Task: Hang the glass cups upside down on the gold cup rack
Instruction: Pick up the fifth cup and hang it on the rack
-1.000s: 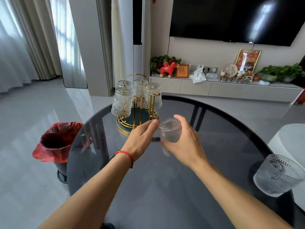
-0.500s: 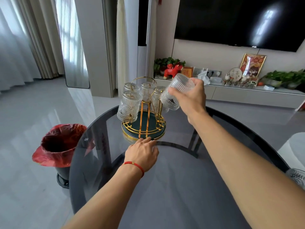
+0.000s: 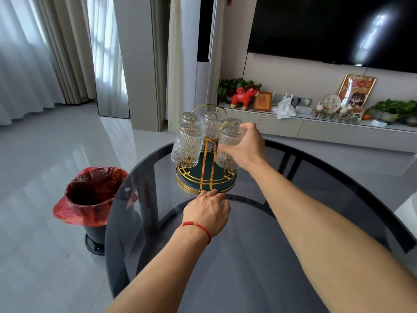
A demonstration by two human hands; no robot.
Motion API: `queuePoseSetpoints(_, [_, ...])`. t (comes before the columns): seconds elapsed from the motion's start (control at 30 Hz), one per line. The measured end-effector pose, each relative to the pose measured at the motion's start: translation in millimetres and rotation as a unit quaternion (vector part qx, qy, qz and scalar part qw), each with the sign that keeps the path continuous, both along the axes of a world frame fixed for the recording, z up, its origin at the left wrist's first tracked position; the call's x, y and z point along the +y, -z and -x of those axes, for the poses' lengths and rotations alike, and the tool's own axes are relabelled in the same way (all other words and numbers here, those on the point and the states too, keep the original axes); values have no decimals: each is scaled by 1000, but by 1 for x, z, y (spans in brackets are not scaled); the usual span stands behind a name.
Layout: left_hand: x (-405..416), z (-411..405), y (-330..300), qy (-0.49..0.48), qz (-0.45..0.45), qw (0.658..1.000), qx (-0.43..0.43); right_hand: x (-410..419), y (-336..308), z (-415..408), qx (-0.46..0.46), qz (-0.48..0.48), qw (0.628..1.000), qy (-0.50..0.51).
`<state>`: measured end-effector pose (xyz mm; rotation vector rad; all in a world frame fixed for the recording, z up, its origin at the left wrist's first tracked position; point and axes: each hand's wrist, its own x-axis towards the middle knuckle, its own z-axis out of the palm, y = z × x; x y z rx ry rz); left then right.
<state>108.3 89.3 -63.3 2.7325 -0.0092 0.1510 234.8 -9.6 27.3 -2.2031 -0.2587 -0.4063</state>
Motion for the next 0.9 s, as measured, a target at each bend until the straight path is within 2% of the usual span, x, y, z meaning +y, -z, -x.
queuePoseSetpoints(0.13, [0, 0, 0, 2, -5, 1000, 1, -2, 7, 0, -7, 16, 1000, -2])
queuePoseSetpoints(0.37, [-2, 1, 0, -4, -28, 1000, 9, -8, 7, 5, -17, 117, 992, -37])
queuePoseSetpoints(0.57, [-5, 9, 1, 2, -51, 999, 10, -21, 6, 21, 38, 120, 989, -79])
queuePoseSetpoints(0.7, [-16, 15, -6, 26, -31, 999, -35, -51, 15, 54, 48, 115, 988, -87])
queuePoseSetpoints(0.9, [-43, 35, -24, 106, 49, 990, -85, -128, 31, 129, 29, 174, 981, -85])
